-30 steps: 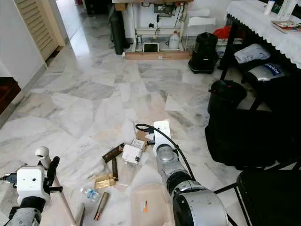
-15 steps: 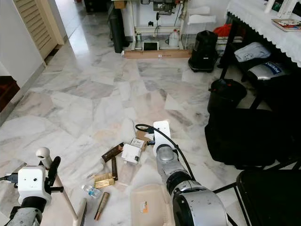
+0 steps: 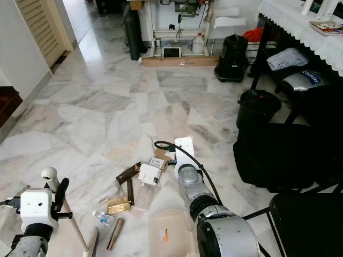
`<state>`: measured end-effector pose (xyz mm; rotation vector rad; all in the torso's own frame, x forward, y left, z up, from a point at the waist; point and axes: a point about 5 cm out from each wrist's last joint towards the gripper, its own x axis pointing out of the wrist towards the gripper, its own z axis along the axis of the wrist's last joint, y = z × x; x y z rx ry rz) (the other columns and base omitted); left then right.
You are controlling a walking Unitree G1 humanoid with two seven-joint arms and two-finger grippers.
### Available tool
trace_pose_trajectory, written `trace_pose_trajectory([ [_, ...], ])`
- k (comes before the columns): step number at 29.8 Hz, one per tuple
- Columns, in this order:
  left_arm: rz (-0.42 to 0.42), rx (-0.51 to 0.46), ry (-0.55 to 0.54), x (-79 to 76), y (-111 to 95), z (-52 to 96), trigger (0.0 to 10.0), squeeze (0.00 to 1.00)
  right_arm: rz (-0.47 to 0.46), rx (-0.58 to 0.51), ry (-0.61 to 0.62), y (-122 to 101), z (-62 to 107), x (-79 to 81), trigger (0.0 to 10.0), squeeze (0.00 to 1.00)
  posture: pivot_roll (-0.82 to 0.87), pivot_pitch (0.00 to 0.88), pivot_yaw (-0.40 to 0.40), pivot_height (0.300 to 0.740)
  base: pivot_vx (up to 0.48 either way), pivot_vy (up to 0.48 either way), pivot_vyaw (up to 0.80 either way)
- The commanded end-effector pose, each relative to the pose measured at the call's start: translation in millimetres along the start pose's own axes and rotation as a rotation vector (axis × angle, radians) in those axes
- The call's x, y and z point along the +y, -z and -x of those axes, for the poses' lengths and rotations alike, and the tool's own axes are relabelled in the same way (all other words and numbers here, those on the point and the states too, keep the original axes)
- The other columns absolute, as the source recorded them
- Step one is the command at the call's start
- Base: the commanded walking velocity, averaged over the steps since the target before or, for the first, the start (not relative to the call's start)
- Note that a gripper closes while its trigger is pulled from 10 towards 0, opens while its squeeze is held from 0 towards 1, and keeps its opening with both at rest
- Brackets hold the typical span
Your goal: Sweep floor
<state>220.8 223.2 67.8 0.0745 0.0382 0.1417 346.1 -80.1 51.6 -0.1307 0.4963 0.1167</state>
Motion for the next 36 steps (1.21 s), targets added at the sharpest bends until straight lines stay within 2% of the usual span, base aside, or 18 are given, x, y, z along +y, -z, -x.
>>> trace_pose_trajectory([
  [1, 0.08, 0.004, 0.005, -1.3, 2.3, -1.6, 10.0, 0.0, -0.016, 0.024, -0.042, 3.2, 0.8, 7.9, 10.0, 0.0, 0.04, 0.092, 0.03, 0.74, 0.0, 0.0, 0.0],
  [4, 0.125, 0.005, -0.009, 0.2, 4.1, -2.7, 10.0, 0.0, -0.016, 0.023, -0.041, 3.4, 0.7, 7.0, 10.0, 0.0, 0.03, 0.095, 0.03, 0.74, 0.0, 0.0, 0.0],
  [12, 0.145, 0.017, 0.024, -3.4, 10.0, -6.0, 10.0, 0.0, -0.016, 0.025, -0.043, 4.5, 0.7, 5.0, 10.0, 0.0, 0.03, 0.099, 0.031, 0.74, 0.0, 0.0, 0.0],
  [24, 0.219, 0.021, 0.153, -16.0, 6.7, -5.7, 10.0, 0.0, -0.003, 0.019, -0.042, 3.8, 0.7, 5.6, 10.0, 0.0, 0.03, 0.095, 0.034, 0.74, 0.0, 0.0, 0.0],
  [36, 0.225, 0.026, 0.202, -15.3, 2.6, 0.4, 10.0, 0.0, -0.005, -0.052, 0.045, -11.0, -0.6, -2.2, 10.0, 0.0, 0.05, 0.078, 0.041, 0.74, 0.0, 0.0, 0.0],
])
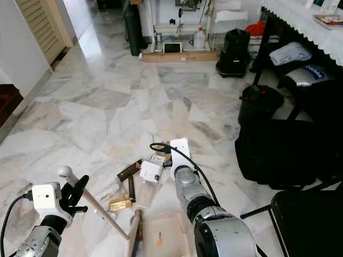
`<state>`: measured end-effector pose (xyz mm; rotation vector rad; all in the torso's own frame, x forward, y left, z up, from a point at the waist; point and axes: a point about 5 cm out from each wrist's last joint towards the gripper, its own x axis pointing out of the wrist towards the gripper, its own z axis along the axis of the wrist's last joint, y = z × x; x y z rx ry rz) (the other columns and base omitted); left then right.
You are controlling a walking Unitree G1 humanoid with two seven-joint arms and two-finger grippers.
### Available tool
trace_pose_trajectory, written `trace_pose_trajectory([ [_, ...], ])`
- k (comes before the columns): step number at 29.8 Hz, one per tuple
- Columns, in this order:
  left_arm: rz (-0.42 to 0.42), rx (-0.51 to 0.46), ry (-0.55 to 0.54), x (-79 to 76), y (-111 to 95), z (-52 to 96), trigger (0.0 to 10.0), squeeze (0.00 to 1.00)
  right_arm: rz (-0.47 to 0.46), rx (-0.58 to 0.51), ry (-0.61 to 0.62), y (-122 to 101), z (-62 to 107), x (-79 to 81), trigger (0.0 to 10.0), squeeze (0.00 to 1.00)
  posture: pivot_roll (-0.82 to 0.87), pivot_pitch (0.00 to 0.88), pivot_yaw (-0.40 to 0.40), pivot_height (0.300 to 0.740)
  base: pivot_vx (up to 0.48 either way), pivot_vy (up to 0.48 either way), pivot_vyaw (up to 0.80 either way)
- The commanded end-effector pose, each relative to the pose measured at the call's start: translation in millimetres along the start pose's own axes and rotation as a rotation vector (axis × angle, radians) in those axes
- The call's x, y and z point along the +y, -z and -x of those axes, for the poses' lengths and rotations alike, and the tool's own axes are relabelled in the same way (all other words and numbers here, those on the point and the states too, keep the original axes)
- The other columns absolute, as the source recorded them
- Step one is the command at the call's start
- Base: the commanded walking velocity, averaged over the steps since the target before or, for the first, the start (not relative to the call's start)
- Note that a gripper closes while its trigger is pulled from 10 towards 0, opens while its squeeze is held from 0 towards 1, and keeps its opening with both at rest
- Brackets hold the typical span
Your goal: Sweep floor
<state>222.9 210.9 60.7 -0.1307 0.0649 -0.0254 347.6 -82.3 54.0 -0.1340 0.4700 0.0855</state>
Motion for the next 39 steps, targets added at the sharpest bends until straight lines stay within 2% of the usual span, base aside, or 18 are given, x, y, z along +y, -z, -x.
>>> trace_pose_trajectory([
  [1, 0.022, -0.005, 0.032, -2.5, -3.3, 1.6, 10.0, 0.0, -0.003, -0.034, 0.024, -9.5, -0.8, -0.2, 10.0, 0.0, 0.05, 0.074, 0.042, 0.74, 0.0, 0.0, 0.0],
  [18, -0.033, 0.033, 0.018, 5.5, -4.5, 10.6, 10.0, 0.0, -0.01, -0.054, 0.08, -14.8, -1.0, -2.4, 10.0, 0.0, 0.07, 0.055, 0.051, 0.74, 0.0, 0.0, 0.0],
  [27, -0.121, -0.007, -0.037, 12.8, -14.2, 10.9, 10.0, 0.0, -0.021, -0.074, 0.111, -18.0, -1.2, -6.3, 10.0, 0.0, 0.07, 0.055, 0.055, 0.74, 0.0, 0.0, 0.0],
  [39, -0.148, -0.043, -0.094, 15.8, -18.8, 6.8, 10.0, 0.0, -0.018, -0.087, 0.141, -19.5, -1.4, -12.0, 10.0, 0.0, 0.07, 0.063, 0.054, 0.74, 0.0, 0.0, 0.0],
])
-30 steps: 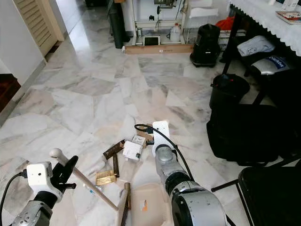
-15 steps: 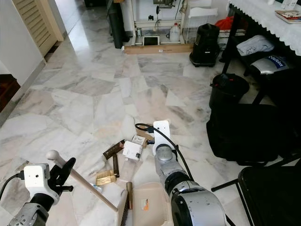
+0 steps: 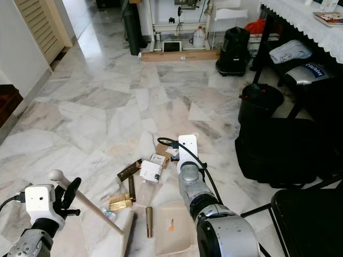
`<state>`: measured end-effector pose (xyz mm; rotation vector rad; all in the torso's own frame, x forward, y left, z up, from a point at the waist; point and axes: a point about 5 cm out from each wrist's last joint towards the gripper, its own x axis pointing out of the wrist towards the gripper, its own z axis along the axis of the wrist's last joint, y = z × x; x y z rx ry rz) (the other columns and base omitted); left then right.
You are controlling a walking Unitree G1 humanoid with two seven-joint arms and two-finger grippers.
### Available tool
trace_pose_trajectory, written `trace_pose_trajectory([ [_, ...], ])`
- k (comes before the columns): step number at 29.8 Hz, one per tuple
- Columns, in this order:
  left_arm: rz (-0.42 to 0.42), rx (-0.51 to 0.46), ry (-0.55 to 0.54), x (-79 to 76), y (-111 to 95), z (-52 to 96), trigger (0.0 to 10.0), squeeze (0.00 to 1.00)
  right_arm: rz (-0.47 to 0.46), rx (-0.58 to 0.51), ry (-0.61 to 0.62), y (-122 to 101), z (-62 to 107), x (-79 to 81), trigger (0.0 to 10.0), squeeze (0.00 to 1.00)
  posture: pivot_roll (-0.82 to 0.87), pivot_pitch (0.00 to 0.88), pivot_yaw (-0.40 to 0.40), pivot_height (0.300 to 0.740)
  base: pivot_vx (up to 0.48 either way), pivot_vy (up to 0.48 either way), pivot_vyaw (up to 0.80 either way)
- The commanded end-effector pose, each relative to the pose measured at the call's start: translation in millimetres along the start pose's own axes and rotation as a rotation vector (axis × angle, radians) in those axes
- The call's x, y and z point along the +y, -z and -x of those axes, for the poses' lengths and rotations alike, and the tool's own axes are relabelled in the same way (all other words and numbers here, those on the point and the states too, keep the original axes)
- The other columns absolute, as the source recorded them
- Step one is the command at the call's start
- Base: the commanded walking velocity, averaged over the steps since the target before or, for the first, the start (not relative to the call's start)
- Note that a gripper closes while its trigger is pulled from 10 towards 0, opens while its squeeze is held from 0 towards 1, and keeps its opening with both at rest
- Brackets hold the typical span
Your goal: Sweep floor
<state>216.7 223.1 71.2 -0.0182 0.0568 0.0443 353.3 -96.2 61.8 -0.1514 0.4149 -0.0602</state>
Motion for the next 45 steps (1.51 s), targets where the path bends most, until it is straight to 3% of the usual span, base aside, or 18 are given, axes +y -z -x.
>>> trace_pose_trajectory([
  [1, -0.036, -0.032, -0.022, 5.9, -6.5, -0.9, 10.0, 0.0, -0.007, -0.042, -0.008, -12.1, -0.7, 3.5, 10.0, 0.0, 0.07, 0.063, 0.054, 0.74, 0.0, 0.0, 0.0],
  [27, -0.049, -0.106, -0.088, -1.5, -16.0, -42.4, 10.0, 0.0, -0.033, 0.024, -0.034, 4.1, 0.8, 2.6, 10.0, 0.0, 0.05, 0.125, 0.064, 0.74, 0.0, 0.0, 0.0],
  [32, -0.133, -0.058, -0.041, -3.7, -5.1, -48.8, 10.0, 0.0, -0.026, 0.019, -0.024, 3.4, -0.2, -1.5, 10.0, 0.0, 0.02, 0.157, 0.073, 0.74, 0.0, 0.0, 0.0],
  [38, -0.092, 0.037, -0.041, -0.6, 19.9, -50.9, 10.0, 0.0, -0.024, 0.006, -0.011, 0.7, -1.9, -7.9, 10.0, 0.0, -0.05, 0.196, 0.079, 0.74, 0.0, 0.0, 0.0],
  [45, -0.026, 0.064, -0.043, -1.1, 28.7, -54.2, 10.0, 0.0, -0.024, 0.0, -0.002, 0.2, -3.0, -13.4, 10.0, 0.0, -0.07, 0.206, 0.085, 0.74, 0.0, 0.0, 0.0],
])
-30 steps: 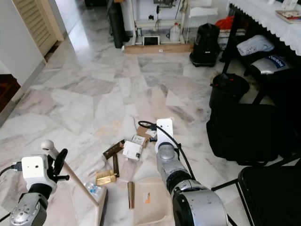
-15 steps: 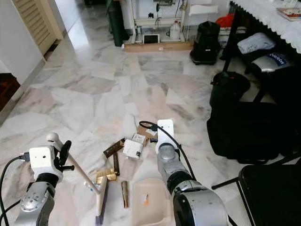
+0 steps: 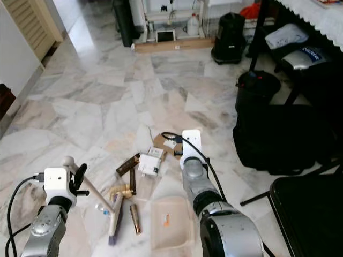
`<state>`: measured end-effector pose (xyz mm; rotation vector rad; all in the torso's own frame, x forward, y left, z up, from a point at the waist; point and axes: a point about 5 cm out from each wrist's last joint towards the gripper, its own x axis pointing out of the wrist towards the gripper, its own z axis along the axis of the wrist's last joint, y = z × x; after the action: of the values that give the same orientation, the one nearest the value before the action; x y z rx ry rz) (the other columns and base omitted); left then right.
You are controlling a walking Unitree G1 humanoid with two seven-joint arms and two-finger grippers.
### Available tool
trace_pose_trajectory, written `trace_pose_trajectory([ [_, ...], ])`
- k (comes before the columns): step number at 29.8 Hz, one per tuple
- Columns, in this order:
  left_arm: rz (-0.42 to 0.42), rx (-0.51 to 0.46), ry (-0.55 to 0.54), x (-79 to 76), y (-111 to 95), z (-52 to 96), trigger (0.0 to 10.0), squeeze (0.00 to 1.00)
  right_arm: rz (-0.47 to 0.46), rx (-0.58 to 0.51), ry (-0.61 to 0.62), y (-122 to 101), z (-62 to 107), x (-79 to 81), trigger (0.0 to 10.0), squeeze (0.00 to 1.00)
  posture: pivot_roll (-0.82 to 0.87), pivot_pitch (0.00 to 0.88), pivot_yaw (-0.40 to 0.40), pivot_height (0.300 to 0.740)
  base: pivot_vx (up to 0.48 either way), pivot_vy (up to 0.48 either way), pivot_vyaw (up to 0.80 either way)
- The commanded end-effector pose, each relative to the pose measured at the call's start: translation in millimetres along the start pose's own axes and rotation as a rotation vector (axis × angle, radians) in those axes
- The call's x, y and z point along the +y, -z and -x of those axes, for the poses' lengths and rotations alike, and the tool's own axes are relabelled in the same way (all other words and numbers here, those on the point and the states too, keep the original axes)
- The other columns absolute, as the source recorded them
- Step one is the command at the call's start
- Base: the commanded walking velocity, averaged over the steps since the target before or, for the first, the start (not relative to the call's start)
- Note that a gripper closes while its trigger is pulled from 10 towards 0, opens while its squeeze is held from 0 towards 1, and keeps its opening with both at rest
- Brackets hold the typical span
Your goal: Sweep floor
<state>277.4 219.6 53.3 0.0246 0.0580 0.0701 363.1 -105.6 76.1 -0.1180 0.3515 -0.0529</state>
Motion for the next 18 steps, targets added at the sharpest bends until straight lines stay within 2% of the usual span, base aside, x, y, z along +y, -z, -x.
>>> trace_pose_trajectory([
  [1, 0.043, 0.078, 0.007, 2.2, 17.6, 5.8, 10.0, 0.0, 0.01, 0.063, 0.011, 16.2, 2.1, -4.0, 10.0, 0.0, -0.07, 0.204, 0.086, 0.74, 0.0, 0.0, 0.0],
  [6, 0.073, 0.122, 0.045, 3.0, 21.2, 7.3, 10.0, 0.0, 0.011, 0.071, 0.014, 18.6, 2.6, -4.5, 10.0, 0.0, -0.06, 0.193, 0.098, 0.74, 0.0, 0.0, 0.0],
  [12, 0.152, 0.057, 0.035, 9.3, 3.7, 8.0, 10.0, 0.0, 0.044, 0.074, -0.017, 20.5, 4.6, 4.6, 10.0, 0.0, -0.03, 0.185, 0.107, 0.74, 0.0, 0.0, 0.0],
  [14, 0.211, 0.004, 0.044, 6.9, -9.3, 2.6, 10.0, 0.0, 0.103, 0.054, -0.052, 19.6, 5.9, 11.9, 10.0, 0.0, -0.02, 0.179, 0.111, 0.74, 0.0, 0.0, 0.0],
  [15, 0.211, 0.004, 0.044, 6.9, -9.3, 2.6, 10.0, 0.0, 0.103, 0.054, -0.052, 19.6, 5.9, 11.9, 10.0, 0.0, -0.02, 0.179, 0.111, 0.74, 0.0, 0.0, 0.0],
  [18, 0.241, -0.024, 0.063, 2.9, -19.7, -2.5, 10.0, 0.0, 0.303, -0.05, -0.121, 10.6, 8.0, 25.9, 10.0, 0.0, -0.01, 0.173, 0.119, 0.74, 0.0, 0.0, 0.0],
])
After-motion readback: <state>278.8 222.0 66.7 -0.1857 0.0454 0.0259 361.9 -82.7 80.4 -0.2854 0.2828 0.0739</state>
